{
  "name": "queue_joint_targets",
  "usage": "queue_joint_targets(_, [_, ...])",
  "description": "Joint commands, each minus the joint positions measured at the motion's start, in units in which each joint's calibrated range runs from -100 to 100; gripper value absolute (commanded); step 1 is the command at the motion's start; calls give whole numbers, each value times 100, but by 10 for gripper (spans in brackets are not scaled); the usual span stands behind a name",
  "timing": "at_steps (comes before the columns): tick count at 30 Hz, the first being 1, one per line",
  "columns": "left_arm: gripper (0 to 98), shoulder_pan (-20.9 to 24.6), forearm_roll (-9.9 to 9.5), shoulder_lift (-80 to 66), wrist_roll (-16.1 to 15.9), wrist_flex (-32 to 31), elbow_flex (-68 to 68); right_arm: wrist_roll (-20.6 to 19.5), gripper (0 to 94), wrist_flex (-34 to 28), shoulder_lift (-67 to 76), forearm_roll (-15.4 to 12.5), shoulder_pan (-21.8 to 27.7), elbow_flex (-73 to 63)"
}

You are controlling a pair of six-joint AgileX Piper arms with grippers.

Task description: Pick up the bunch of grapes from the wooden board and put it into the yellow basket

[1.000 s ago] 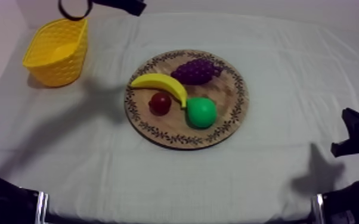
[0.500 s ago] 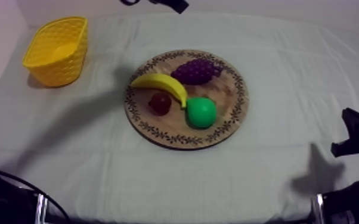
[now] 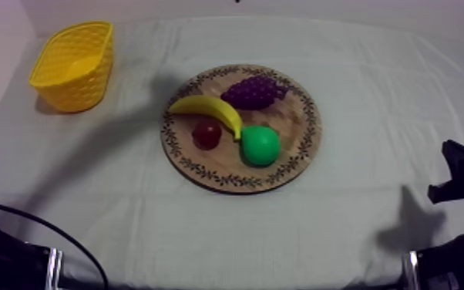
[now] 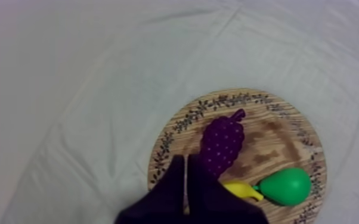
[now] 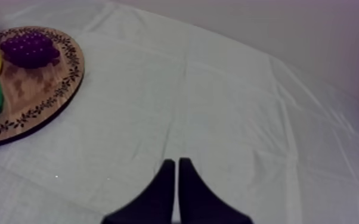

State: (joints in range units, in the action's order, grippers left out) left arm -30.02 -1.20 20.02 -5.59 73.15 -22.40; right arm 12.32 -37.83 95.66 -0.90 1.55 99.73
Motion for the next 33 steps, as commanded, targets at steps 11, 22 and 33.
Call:
queue_joint_targets(11, [619,5,-6,-49,-352,-190,608,1,2,1,1,0,-2,4])
queue_joint_targets(22, [899,23,-21,-148,-491,-539,1311,1,2,1,1,0,-2,4])
queue_joint_targets(33, [916,-39,-36,78,-502,-710,1357,1,2,1,1,0,-2,4])
